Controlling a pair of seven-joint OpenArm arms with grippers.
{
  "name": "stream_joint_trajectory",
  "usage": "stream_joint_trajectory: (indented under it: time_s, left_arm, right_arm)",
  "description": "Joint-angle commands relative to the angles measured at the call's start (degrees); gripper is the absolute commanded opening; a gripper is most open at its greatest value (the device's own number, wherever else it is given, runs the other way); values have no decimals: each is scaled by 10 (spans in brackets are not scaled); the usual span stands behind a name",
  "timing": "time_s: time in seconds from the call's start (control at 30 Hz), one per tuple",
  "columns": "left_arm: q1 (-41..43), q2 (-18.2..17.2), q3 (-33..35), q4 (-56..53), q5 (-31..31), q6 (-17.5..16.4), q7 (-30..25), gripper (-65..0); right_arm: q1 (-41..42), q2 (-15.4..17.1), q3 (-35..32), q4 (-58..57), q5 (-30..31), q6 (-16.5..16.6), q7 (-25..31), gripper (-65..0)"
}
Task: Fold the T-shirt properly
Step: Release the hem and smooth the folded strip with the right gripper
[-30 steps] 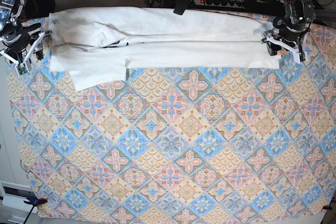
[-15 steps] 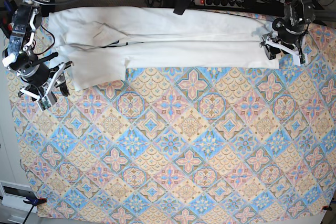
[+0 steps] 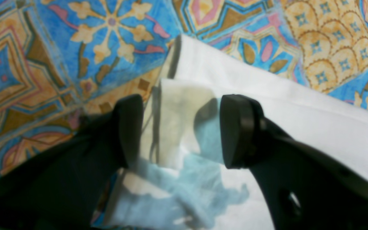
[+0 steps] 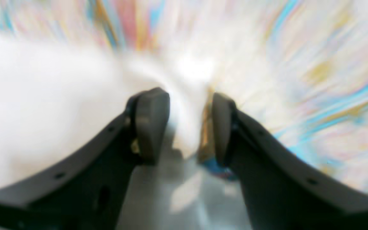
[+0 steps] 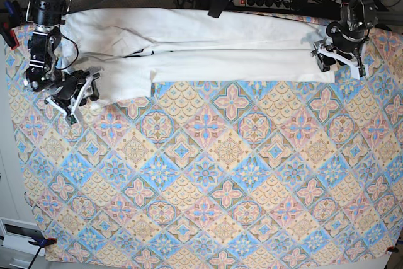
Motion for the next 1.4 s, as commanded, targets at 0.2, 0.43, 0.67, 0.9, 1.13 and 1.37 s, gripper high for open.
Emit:
stream_joint_trajectory:
  time_s: [0.2, 0.43, 0.67, 0.9, 1.13, 1.37]
  left_arm:
    - [-1, -8, -5, 10, -1, -2, -10, -270]
    - [-11, -8, -4, 10, -1, -2, -8, -270]
    - [-12, -8, -4, 10, -1, -2, -8, -270]
    - [-14, -8, -4, 10, -1, -2, -9, -270]
    - [-24, -8, -4, 8, -1, -2, -8, -270]
    - [-24, -8, -5, 8, 1, -2, -9, -271]
  right_arm:
    - [25, 11, -17, -69, 11, 2, 54, -397]
    - [21, 11, -60, -74, 11, 2, 50, -407]
    - [20, 11, -80, -71, 13, 2, 48, -650]
    - [-27, 12, -34, 78, 15, 2, 4, -643]
    - [-120, 11, 22, 261, 47, 2, -74, -643]
    - [-223, 11, 76, 391, 97, 2, -131, -643]
